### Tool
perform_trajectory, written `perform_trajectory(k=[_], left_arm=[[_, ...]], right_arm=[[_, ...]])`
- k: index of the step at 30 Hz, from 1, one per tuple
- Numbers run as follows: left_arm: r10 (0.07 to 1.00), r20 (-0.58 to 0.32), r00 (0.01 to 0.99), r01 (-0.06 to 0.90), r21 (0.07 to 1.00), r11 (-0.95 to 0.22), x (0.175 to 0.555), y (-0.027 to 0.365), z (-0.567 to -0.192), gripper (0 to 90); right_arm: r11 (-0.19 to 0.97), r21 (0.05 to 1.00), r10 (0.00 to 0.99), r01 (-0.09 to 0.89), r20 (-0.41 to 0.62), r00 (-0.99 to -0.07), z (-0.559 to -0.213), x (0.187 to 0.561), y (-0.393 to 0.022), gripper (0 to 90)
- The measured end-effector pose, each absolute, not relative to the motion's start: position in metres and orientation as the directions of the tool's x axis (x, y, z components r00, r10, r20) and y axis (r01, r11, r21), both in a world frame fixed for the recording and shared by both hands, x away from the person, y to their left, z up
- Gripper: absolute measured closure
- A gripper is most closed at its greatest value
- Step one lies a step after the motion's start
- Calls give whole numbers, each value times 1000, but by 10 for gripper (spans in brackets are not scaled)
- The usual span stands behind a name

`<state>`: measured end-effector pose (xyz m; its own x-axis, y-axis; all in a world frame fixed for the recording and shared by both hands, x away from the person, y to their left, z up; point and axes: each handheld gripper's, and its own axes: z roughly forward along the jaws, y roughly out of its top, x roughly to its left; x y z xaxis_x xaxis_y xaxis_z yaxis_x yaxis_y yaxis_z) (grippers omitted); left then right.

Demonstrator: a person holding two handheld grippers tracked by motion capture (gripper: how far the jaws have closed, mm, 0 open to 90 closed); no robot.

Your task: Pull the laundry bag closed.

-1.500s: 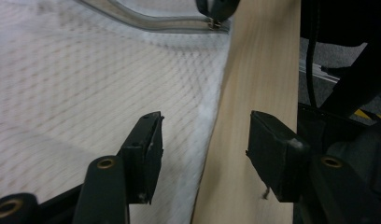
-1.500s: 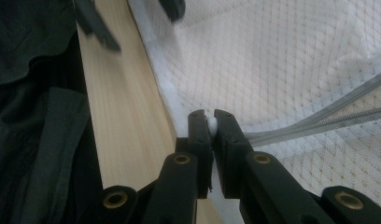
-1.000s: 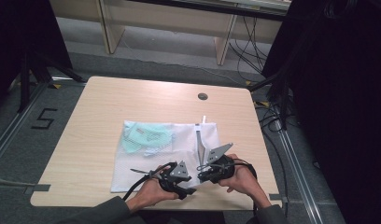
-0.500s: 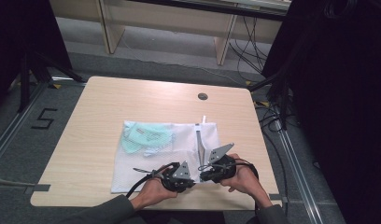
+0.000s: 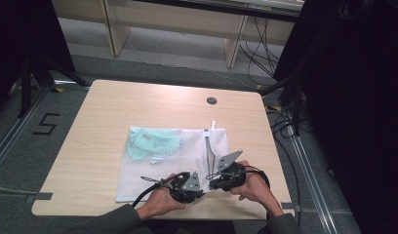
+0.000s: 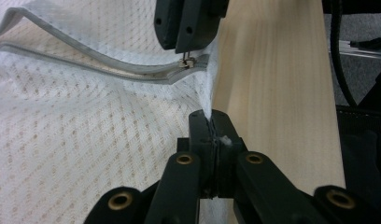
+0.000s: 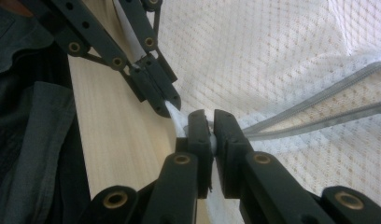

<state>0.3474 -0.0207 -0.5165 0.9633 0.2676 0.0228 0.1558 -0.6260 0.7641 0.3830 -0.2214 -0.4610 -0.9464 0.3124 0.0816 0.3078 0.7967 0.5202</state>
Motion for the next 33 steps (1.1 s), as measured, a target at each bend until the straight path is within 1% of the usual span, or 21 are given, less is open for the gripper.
perform_trajectory(k=[4, 6, 7, 8, 9, 11, 12, 14, 17, 19, 20, 21, 22, 24, 25, 26, 27, 29, 31, 32, 33], left_arm=[[250, 57, 967, 121, 758, -641, 347, -22, -516, 886], [265, 49, 963, 137, 757, -639, 347, -23, -516, 853], [249, 69, 966, 117, 742, -660, 347, -22, -515, 853], [275, 43, 961, 145, 766, -627, 345, -24, -517, 827], [277, 58, 959, 136, 764, -631, 345, -25, -516, 782], [273, 50, 961, 136, 773, -620, 344, -28, -517, 758], [260, 57, 964, 124, 768, -629, 344, -29, -518, 758], [244, 72, 967, 99, 776, -624, 344, -30, -517, 763], [278, 64, 958, 122, 791, -600, 342, -29, -514, 765], [284, 67, 957, 119, 799, -590, 342, -29, -513, 807], [274, 76, 959, 108, 795, -597, 343, -29, -513, 857], [262, 94, 960, 91, 785, -613, 343, -28, -512, 872], [260, 74, 963, 100, 797, -596, 341, -30, -514, 872], [256, 100, 961, 83, 782, -618, 341, -30, -514, 884], [260, 109, 959, 81, 777, -624, 341, -31, -515, 885], [257, 95, 962, 88, 780, -619, 341, -32, -515, 885], [247, 123, 961, 69, 759, -648, 343, -32, -515, 882], [246, 122, 962, 67, 764, -642, 343, -33, -515, 867], [264, 109, 958, 89, 766, -637, 342, -34, -515, 768], [263, 110, 958, 84, 774, -628, 342, -35, -515, 741], [263, 110, 958, 84, 774, -628, 342, -35, -515, 744]], right_arm=[[799, 510, 318, 319, 92, -943, -462, 384, -221, 866], [794, 512, 323, 327, 99, -941, -462, 384, -221, 866], [794, 512, 323, 327, 99, -941, -462, 384, -221, 866], [794, 509, 327, 331, 101, -940, -462, 384, -221, 866], [793, 507, 331, 339, 109, -937, -462, 384, -221, 866], [793, 506, 330, 340, 113, -937, -462, 383, -220, 866], [796, 513, 316, 320, 98, -944, -462, 384, -220, 866], [798, 510, 315, 320, 100, -944, -462, 385, -220, 866], [790, 504, 334, 348, 122, -935, -462, 383, -220, 866], [788, 506, 340, 351, 118, -933, -462, 384, -221, 866], [789, 505, 340, 350, 116, -933, -462, 384, -221, 866], [789, 505, 340, 350, 116, -933, -462, 384, -221, 866], [789, 505, 340, 350, 116, -933, -462, 384, -221, 866], [797, 507, 320, 328, 105, -942, -462, 386, -221, 866], [791, 498, 340, 355, 126, -932, -463, 384, -220, 866], [791, 498, 340, 355, 126, -932, -463, 384, -220, 866], [791, 497, 341, 357, 127, -931, -463, 383, -220, 866], [793, 496, 338, 353, 124, -933, -462, 384, -221, 866], [787, 504, 343, 357, 124, -931, -462, 384, -221, 866], [783, 507, 347, 361, 125, -929, -460, 384, -222, 866], [783, 507, 347, 361, 125, -929, -460, 384, -222, 866]])
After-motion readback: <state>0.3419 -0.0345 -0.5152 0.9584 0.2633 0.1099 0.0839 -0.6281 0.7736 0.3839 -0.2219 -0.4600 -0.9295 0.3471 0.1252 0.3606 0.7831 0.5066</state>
